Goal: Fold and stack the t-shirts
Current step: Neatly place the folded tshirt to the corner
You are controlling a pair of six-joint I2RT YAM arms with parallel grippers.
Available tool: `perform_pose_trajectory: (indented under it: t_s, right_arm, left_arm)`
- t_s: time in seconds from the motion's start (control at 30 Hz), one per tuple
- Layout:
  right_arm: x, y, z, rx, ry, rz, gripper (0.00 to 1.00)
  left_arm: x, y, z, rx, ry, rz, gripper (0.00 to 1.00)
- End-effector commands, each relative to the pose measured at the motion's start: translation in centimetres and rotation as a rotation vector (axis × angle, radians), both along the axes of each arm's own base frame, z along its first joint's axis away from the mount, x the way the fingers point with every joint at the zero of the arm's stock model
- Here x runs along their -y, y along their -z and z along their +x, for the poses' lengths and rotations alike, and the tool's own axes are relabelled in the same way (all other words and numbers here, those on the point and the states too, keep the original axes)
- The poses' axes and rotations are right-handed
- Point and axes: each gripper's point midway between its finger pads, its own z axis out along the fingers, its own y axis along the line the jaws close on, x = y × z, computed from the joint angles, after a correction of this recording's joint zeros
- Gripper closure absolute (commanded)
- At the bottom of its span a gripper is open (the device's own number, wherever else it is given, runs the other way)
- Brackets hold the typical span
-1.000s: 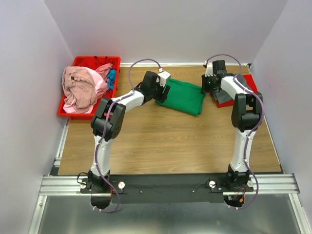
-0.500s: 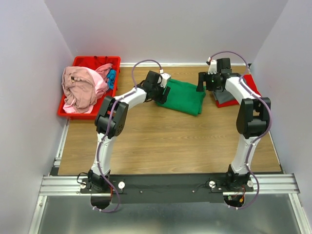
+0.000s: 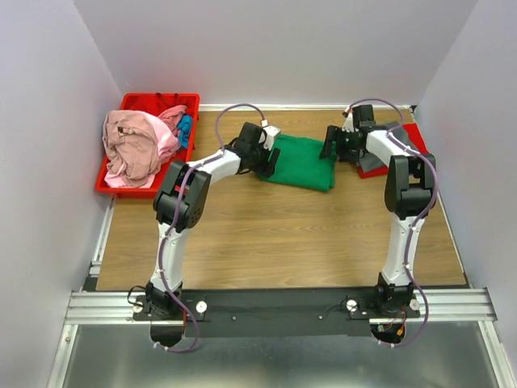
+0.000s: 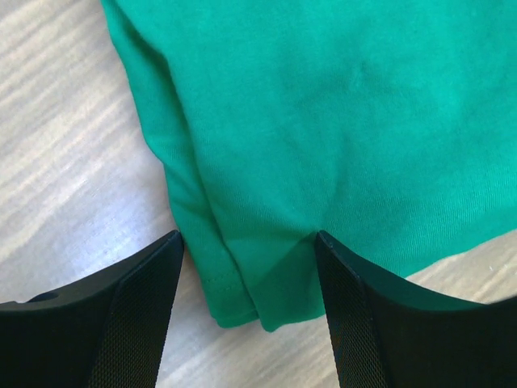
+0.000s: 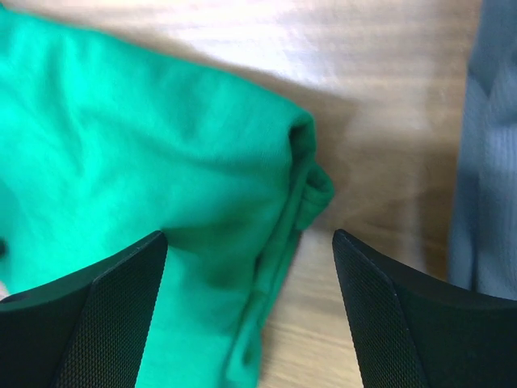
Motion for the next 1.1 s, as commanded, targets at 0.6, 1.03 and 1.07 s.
perform_pose_trajectory:
  t_s: [0.6,1.03,1.07]
  right_arm:
    - [-3.9,4.2,-0.4,-0.160,-0.019,0.247,0.80]
    - [-4.4,-7.6,-0.9,0.073,-0.337,0.462,1.00]
    - [-3.5,-8.1,-0.9,0.078,-0.327,0.475,1.00]
  left_arm:
    - [0.9,-0.8,-3.3,-0.075,0.031,-0.058,0.27]
    - [-7.4,-18.2,-4.7,0.363,-0.202,-0.088,0.23]
    - [-7.8,-19.2,-5.3,0.382,-0.196,-0.088,0.23]
